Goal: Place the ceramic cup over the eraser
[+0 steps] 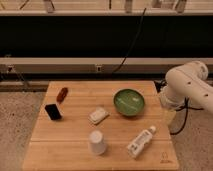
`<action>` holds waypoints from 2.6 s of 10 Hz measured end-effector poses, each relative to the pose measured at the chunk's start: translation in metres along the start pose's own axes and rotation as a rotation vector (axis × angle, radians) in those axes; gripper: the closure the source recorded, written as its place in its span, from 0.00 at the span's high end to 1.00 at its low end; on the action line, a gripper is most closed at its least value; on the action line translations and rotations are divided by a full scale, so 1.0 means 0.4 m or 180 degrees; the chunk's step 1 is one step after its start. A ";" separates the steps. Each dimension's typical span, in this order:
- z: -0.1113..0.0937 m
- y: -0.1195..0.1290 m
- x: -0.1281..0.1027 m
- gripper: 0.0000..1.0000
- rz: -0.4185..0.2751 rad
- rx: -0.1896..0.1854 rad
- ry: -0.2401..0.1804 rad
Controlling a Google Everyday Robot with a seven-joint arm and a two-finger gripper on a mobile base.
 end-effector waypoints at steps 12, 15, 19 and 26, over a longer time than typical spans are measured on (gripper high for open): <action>0.011 0.082 -0.364 0.80 -0.0889 -0.0022 0.0017; 0.022 0.139 -0.462 0.80 -0.1176 0.0002 -0.0053; 0.040 0.196 -0.528 0.80 -0.1439 -0.0026 -0.0148; 0.104 0.290 -0.665 0.80 -0.1916 -0.0106 -0.0271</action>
